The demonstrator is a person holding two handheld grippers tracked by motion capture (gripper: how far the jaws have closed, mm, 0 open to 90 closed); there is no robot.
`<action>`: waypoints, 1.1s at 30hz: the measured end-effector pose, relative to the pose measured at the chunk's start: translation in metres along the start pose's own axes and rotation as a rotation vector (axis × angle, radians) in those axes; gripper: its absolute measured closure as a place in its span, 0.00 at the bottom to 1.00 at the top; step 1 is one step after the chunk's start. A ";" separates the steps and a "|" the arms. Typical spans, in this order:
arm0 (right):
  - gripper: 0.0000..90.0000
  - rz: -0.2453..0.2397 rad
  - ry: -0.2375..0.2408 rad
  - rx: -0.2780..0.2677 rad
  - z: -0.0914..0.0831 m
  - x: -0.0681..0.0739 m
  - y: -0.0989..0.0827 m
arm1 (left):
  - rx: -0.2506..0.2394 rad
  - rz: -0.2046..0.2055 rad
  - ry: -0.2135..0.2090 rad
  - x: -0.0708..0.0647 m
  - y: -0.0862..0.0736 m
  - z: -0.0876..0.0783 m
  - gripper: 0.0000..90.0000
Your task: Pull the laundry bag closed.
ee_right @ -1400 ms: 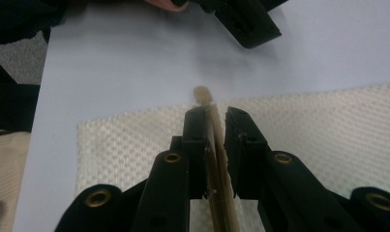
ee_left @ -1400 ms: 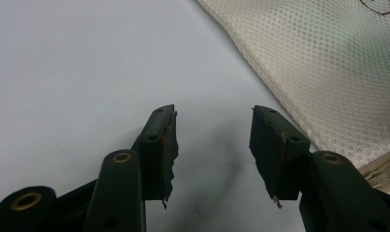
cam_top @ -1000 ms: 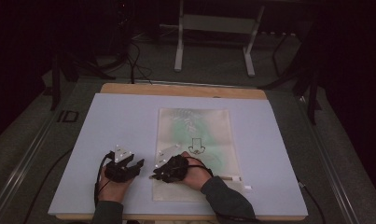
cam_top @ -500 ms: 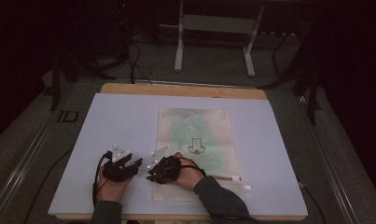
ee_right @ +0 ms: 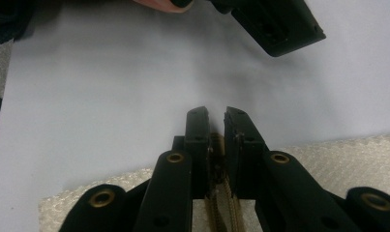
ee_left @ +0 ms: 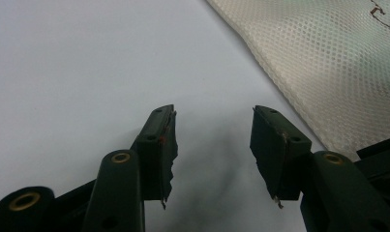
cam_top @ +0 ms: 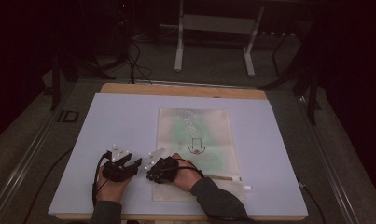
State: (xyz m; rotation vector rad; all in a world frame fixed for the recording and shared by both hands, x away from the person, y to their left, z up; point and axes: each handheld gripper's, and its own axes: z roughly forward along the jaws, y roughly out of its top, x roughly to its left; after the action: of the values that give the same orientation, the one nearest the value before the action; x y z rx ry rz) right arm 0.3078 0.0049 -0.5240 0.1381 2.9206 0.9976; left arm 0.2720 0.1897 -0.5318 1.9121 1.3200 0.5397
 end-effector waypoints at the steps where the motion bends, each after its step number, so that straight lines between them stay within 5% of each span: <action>1: 0.90 -0.001 0.001 -0.001 0.000 0.000 0.000 | 0.000 0.000 0.000 0.000 0.000 0.000 0.56; 22: 0.90 0.023 0.013 -0.092 -0.032 -0.001 -0.009 | 0.005 0.005 0.007 0.000 0.000 0.000 0.56; 33: 0.90 0.021 0.027 -0.058 -0.037 -0.002 -0.028 | 0.013 0.013 0.007 -0.002 0.000 0.001 0.55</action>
State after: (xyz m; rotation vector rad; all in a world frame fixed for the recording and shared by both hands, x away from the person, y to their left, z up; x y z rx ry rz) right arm 0.3050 -0.0395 -0.5116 0.1546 2.9162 1.0949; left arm 0.2720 0.1875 -0.5325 1.9316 1.3196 0.5461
